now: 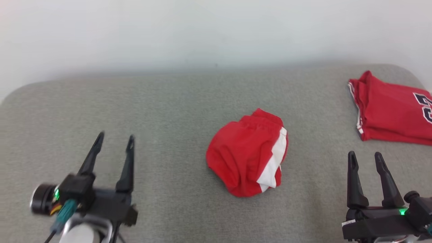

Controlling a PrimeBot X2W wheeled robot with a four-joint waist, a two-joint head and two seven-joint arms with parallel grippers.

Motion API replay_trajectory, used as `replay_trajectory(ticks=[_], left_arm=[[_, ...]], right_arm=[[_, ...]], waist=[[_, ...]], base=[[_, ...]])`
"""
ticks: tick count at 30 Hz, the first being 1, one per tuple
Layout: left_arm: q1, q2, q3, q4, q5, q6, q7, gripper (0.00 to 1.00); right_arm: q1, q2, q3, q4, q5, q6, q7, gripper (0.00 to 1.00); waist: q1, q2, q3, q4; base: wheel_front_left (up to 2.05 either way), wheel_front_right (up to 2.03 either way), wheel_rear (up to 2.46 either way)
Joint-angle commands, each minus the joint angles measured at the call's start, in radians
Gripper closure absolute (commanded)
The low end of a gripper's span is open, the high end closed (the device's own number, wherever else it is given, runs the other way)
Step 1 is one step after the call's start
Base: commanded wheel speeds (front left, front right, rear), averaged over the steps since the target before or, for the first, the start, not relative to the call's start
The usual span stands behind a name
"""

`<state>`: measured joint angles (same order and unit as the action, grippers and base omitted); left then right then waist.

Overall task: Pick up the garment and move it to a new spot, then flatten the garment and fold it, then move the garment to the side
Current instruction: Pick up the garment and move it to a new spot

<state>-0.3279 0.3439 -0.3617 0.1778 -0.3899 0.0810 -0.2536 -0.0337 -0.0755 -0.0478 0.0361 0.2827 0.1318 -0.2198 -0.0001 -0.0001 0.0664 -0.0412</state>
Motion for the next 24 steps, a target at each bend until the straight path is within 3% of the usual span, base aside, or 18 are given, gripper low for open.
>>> replay_trajectory(ticks=[1, 11, 24], left_arm=[[0.048, 0.01, 0.016, -0.021, -0.011, 0.013, -0.007, 0.0], [0.277, 0.025, 0.123, -0.106, -0.043, 0.086, -0.013, 0.0], [0.403, -0.014, 0.177, -0.157, -0.009, 0.076, -0.013, 0.0]], right_arm=[[0.022, -0.003, -0.006, -0.001, -0.005, -0.003, 0.0, 0.0], [0.066, -0.005, -0.015, 0.016, 0.002, -0.003, 0.016, 0.0], [0.115, 0.005, -0.033, 0.039, 0.003, -0.003, 0.019, 0.0]], waist=[[0.0001, 0.0001, -0.044, 0.042], [0.0001, 0.0001, -0.075, 0.063], [0.0001, 0.0001, -0.076, 0.073]], base=[[0.0, 0.0, 0.0], [0.0, 0.0, 0.0], [0.0, 0.0, 0.0]])
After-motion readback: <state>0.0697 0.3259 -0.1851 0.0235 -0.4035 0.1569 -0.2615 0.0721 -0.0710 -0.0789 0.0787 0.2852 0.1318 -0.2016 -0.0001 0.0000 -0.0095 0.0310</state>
